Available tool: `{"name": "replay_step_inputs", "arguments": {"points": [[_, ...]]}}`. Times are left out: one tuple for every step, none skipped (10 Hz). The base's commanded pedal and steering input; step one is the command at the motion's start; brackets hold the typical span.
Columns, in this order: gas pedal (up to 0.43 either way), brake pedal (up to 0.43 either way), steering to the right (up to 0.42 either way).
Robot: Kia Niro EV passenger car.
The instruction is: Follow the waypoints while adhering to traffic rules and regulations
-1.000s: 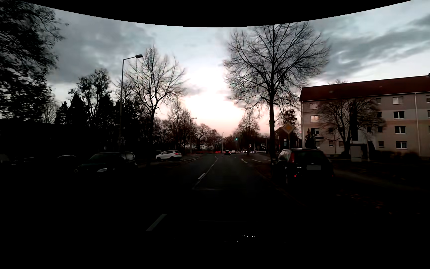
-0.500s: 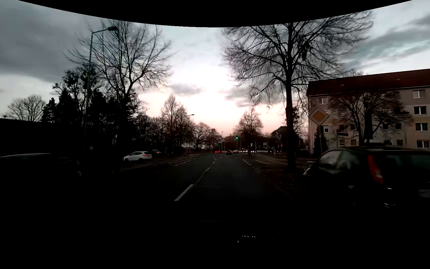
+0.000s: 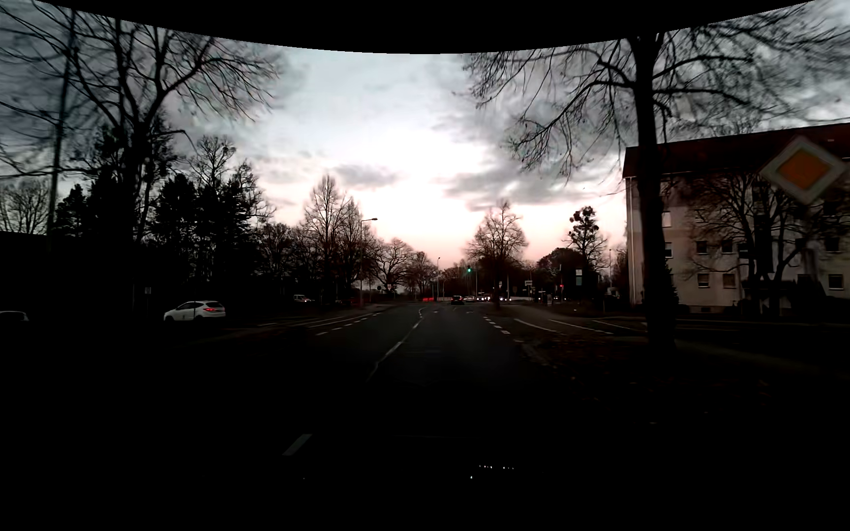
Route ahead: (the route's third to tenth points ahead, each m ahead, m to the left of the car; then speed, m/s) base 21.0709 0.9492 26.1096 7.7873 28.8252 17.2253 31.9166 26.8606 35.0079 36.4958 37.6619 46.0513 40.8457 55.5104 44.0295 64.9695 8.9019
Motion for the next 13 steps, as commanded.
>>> {"name": "replay_step_inputs", "arguments": {"points": [[0.0,0.159,0.001],[0.0,0.165,0.001],[0.0,0.171,0.001],[0.0,0.189,0.001],[0.0,0.201,0.001],[0.0,0.213,0.001],[0.0,0.226,0.001],[0.0,0.232,0.001],[0.0,0.232,0.001],[0.0,0.232,0.001],[0.0,0.232,0.0],[0.0,0.232,-0.004],[0.0,0.232,-0.007]]}}
